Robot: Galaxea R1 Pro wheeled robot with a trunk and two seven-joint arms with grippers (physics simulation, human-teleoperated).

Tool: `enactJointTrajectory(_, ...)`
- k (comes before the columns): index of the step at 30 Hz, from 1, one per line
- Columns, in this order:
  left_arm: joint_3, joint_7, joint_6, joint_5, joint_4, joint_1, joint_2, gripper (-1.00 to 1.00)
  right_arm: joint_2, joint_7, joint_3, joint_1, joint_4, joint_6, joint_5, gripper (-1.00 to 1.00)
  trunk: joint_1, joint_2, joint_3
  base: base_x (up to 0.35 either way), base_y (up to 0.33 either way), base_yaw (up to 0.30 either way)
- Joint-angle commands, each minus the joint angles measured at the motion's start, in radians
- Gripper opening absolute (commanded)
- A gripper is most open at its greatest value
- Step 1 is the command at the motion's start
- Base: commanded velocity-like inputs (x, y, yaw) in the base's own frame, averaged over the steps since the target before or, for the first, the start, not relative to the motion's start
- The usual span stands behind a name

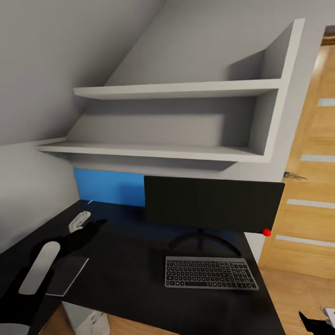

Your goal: In the bedroom, organize the workspace by keeping the computer under the desk, ensuring the monitor is on the desk, placing the keyboard on the desk next to the monitor, placing the mouse on the desk next to the keyboard, moving the folder from the swivel chair onto the desk next to the mouse, stacking the notebook on top of the folder with the pen on top of the notebook, and positioning the swivel chair next to the desk.

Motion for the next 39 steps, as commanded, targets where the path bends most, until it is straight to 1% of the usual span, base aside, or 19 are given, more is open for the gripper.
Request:
enactJointTrajectory(1,-0.006,0.009,0.005,0.011,-0.004,0.008,0.003,1.00,-0.004,0.007,-0.009,-0.003,0.033,-0.061,0.005,1.00,0.000,-0.002,-0.002,0.095,0.076,-0.294)
enactJointTrajectory(3,-0.017,0.010,0.006,0.008,-0.009,0.011,0.004,1.00,-0.003,0.005,-0.010,-0.004,0.043,-0.080,0.002,1.00,0.000,-0.002,-0.002,0.157,0.168,-0.232)
enactJointTrajectory(12,-0.021,0.012,0.006,0.007,-0.010,0.011,0.004,1.00,0.002,0.004,-0.009,-0.003,0.033,-0.091,0.001,1.00,0.000,-0.002,-0.002,0.222,0.264,-0.110)
enactJointTrajectory(21,-0.022,0.013,0.006,0.007,-0.010,0.011,0.004,1.00,0.004,0.004,-0.008,-0.002,0.032,-0.095,0.001,1.00,0.000,-0.002,-0.002,0.254,0.260,-0.268)
enactJointTrajectory(24,-0.023,0.014,0.006,0.007,-0.010,0.011,0.004,1.00,0.004,0.004,-0.008,0.003,0.031,-0.121,0.002,1.00,0.000,-0.002,-0.002,0.287,0.192,-0.250)
enactJointTrajectory(25,-0.023,0.014,0.006,0.006,-0.009,0.011,0.004,1.00,0.005,0.003,-0.008,0.005,0.031,-0.136,0.005,1.00,0.000,-0.002,-0.002,0.311,0.157,-0.062)
enactJointTrajectory(28,-0.023,0.015,0.006,0.006,-0.009,0.011,0.004,1.00,0.005,0.004,-0.008,0.006,0.030,-0.139,0.006,1.00,0.000,-0.002,-0.002,0.307,0.139,-0.040)
enactJointTrajectory(39,-0.023,0.015,0.006,0.007,-0.008,0.011,0.003,1.00,0.004,0.003,-0.009,0.007,0.034,-0.141,0.009,1.00,0.000,-0.002,-0.002,0.044,0.017,-0.004)
